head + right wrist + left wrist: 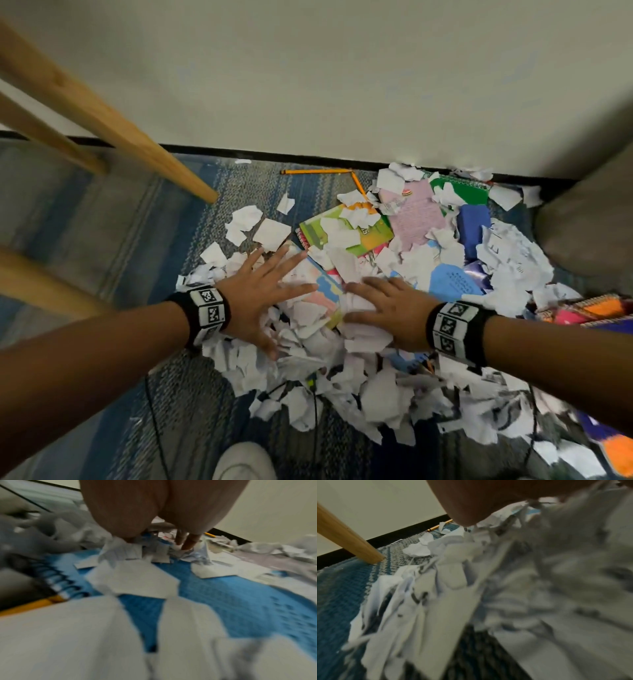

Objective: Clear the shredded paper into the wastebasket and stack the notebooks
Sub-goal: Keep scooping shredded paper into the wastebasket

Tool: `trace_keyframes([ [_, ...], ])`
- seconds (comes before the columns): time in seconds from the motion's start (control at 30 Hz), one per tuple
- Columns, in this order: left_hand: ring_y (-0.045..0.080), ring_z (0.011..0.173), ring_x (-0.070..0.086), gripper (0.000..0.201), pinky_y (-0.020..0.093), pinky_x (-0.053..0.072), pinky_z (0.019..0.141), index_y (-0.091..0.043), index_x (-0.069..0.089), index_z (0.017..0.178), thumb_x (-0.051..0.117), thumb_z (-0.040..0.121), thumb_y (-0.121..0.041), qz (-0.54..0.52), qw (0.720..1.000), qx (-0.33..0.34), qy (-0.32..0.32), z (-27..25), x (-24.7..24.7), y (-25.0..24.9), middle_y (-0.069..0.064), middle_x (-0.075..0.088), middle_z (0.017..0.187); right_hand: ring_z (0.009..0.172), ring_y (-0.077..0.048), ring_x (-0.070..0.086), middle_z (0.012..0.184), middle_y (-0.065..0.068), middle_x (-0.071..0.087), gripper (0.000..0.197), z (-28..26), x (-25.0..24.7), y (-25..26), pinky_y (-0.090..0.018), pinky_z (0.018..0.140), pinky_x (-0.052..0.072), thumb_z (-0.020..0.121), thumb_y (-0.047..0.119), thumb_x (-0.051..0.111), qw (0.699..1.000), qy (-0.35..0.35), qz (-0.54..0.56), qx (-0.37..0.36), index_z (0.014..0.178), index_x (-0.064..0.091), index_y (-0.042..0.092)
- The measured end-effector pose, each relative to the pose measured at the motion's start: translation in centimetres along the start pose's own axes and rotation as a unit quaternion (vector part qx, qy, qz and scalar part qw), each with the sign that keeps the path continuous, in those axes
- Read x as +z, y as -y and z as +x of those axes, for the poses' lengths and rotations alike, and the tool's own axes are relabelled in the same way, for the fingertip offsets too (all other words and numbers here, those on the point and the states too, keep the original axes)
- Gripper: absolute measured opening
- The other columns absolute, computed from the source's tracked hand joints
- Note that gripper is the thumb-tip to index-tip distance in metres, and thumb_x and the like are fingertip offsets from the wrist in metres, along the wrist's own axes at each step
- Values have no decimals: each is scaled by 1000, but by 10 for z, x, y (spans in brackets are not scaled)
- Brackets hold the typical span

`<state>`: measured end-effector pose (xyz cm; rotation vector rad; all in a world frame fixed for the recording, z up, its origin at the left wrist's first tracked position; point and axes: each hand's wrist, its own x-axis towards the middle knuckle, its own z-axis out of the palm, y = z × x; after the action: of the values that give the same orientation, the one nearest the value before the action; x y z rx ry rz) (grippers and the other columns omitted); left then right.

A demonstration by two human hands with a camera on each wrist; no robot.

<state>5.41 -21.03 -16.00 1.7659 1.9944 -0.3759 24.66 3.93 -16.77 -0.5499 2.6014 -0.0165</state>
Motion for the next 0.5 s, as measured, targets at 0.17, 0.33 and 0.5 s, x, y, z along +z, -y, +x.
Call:
trace_keyframes([
  [0.17,33,139,-34,118,66,-12,109,-56,-16,142,43,50,-99,17,998,61,29,-23,15,-17,2,-36,153,138,-36,29,158,-16,10,92,-3,-12,-35,-48,106,41,73,18,76,997,3,44,66,145,21,30],
  [0.33,40,145,-2,98,69,11,108,-54,-4,145,43,66,-87,58,994,86,18,-39,33,-23,5,-11,160,128,-37,40,151,-12,17,81,7,-7,-40,-45,101,44,74,19,73,978,-36,169,115,142,29,23],
  [0.5,36,127,36,66,53,43,93,-39,16,143,53,88,-48,66,994,79,44,-34,37,-22,11,23,150,121,-38,43,145,-10,26,62,22,-22,-30,-47,93,47,71,26,64,978,-44,162,124,130,45,21],
])
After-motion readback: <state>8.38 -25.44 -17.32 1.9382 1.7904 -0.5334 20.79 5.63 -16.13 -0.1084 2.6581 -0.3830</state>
